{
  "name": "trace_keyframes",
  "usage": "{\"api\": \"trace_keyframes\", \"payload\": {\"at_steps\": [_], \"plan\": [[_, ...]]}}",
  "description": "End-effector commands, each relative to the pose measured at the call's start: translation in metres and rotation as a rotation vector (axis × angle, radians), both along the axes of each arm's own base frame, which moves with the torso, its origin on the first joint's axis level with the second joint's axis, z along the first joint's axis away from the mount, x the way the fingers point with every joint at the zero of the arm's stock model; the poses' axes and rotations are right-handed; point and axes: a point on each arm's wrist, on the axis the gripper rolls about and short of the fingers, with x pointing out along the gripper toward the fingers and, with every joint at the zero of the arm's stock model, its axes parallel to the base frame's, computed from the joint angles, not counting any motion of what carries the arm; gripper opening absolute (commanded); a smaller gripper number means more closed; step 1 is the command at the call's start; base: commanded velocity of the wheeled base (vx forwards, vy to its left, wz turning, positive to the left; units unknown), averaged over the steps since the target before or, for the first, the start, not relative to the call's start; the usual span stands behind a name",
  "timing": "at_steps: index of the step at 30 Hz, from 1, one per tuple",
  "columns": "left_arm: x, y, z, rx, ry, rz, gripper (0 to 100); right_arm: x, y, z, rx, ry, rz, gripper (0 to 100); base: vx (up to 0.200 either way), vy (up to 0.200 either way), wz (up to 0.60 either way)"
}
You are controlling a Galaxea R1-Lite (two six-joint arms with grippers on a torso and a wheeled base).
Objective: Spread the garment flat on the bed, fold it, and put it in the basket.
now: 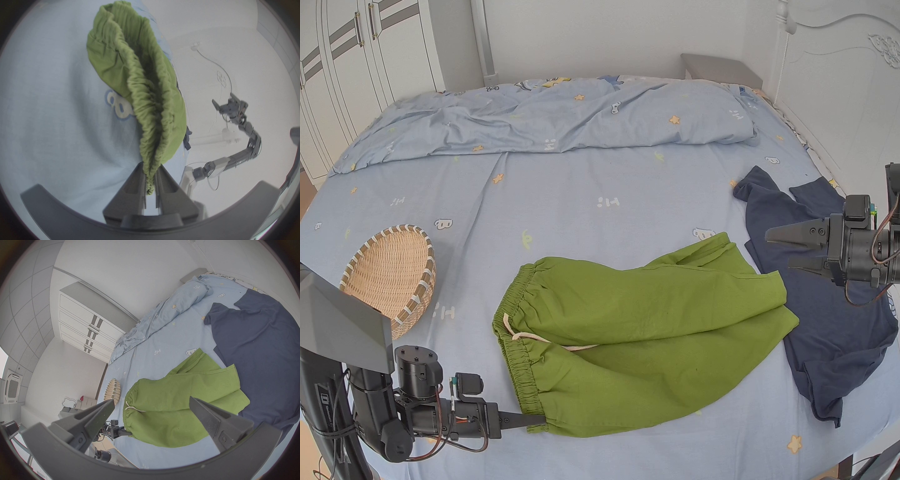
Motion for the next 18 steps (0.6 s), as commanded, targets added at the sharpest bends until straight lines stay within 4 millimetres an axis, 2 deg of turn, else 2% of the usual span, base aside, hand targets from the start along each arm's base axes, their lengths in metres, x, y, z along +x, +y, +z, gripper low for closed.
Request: {"api": "trace_keyframes", "payload": {"at_steps": [1, 4, 8, 13, 14, 18], "plan": [[-0.011, 0.016, 0.037, -0.081, -0.014, 0.111, 0, 0.001, -0.001, -0.001, 0.001, 0.006, -0.001, 100, 0.000, 0.000, 0.00], [-0.019, 0.033, 0.048, -0.071, 0.025, 0.189, 0, 0.000, 0.001, -0.002, -0.001, 0.017, 0.006, 100, 0.000, 0.000, 0.00], [-0.031, 0.046, 0.049, -0.051, 0.122, 0.251, 0, -0.003, 0.000, -0.010, -0.014, 0.052, 0.010, 100, 0.000, 0.000, 0.00], [-0.035, 0.051, 0.049, -0.045, 0.151, 0.280, 0, -0.004, 0.000, -0.016, -0.031, 0.067, 0.018, 100, 0.000, 0.000, 0.00], [-0.043, 0.056, 0.049, -0.028, 0.201, 0.299, 0, -0.005, -0.003, -0.031, -0.081, 0.110, 0.031, 100, 0.000, 0.000, 0.00], [-0.052, 0.063, 0.047, 0.011, 0.221, 0.312, 0, -0.004, -0.008, -0.056, -0.117, 0.201, 0.031, 100, 0.000, 0.000, 0.00]]}}
